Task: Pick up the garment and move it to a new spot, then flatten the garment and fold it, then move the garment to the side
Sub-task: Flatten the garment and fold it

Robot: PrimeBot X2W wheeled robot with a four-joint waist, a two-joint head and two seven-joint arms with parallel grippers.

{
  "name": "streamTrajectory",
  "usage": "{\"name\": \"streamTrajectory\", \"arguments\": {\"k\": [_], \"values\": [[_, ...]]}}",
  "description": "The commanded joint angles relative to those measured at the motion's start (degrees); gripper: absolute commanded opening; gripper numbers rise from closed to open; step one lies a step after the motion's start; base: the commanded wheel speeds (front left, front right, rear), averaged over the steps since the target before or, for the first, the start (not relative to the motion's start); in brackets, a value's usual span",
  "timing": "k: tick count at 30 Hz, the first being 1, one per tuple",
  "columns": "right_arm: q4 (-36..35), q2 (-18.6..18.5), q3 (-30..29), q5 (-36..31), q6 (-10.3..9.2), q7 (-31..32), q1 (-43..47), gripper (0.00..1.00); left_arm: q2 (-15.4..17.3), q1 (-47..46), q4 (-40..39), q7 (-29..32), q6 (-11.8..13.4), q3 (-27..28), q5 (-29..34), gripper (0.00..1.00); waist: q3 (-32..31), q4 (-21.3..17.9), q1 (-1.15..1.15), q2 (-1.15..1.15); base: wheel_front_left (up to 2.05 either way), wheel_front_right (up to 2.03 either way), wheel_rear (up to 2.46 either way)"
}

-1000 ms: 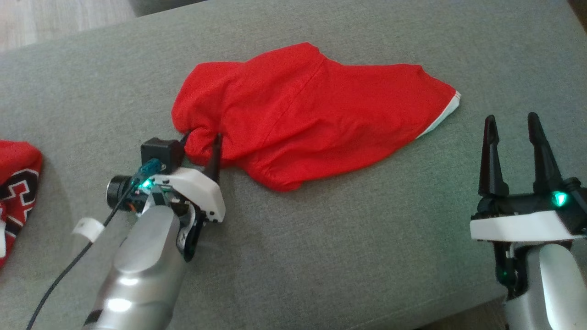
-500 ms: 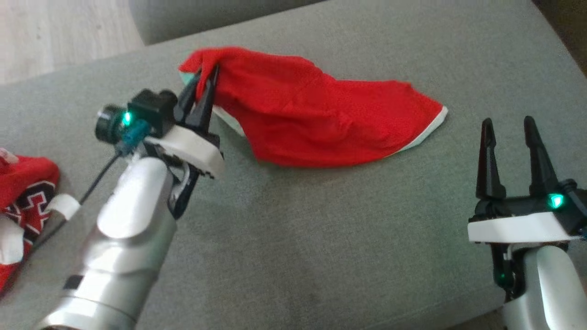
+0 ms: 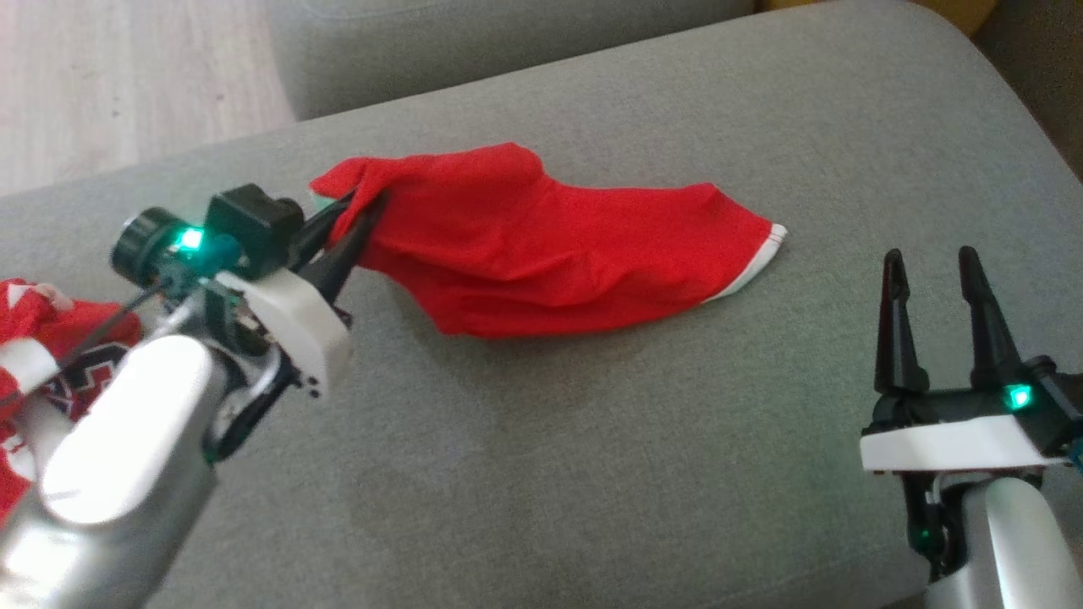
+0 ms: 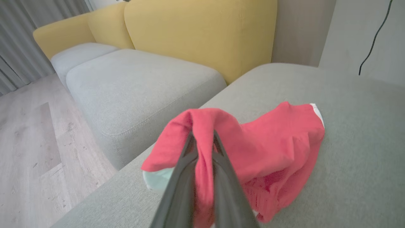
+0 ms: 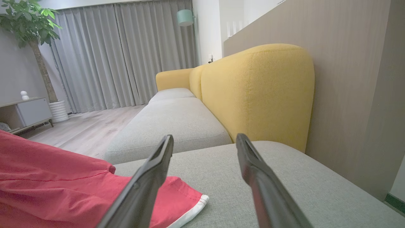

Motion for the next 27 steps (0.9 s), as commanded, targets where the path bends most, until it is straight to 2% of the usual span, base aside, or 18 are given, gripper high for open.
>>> {"name": "streamTrajectory", "arguments": {"k": [1,5,10,15,19,21,27], "values": [[-1.7,-0.3,1.5,0.3,-0.04,-0.4,-0.9,1.00,2.3,-3.5,-2.4,0.7,0.1,2.9,-0.1,0.00,0.5,-0.5,0.00,0.00,0.00,0.00,0.00],[-1.6,-0.3,2.6,0.6,-0.04,-0.4,-2.1,1.00,5.3,-5.0,-2.9,8.8,0.2,3.1,-1.9,0.00,2.9,-2.6,0.00,0.00,0.00,0.00,0.00],[-1.9,-0.3,5.0,1.5,-0.04,-0.4,-4.9,1.00,7.8,-11.7,4.0,15.3,0.2,2.4,-1.6,0.00,8.0,-6.8,0.00,0.00,0.00,0.00,0.00],[-2.4,-0.3,7.2,3.0,-0.04,-0.4,-7.1,1.00,8.3,-20.6,13.4,14.6,0.2,2.1,1.5,0.00,13.5,-10.6,0.00,0.00,0.00,0.00,0.00],[-2.4,-0.3,8.5,3.9,-0.04,-0.4,-8.0,1.00,7.2,-27.0,21.2,11.5,1.4,1.7,5.0,0.00,16.3,-12.1,0.00,0.00,0.00,0.00,0.00],[-2.4,-0.3,9.0,4.2,-0.04,-0.4,-8.4,1.00,6.1,-29.0,24.9,9.7,1.9,1.0,6.4,1.00,17.1,-12.5,0.00,0.00,0.00,0.00,0.00],[-2.7,-0.3,9.9,4.4,-0.04,-0.4,-9.1,1.00,2.7,-32.8,33.5,2.2,4.2,-0.1,9.1,1.00,17.8,-12.0,0.00,0.00,0.00,0.00,0.00]]}}
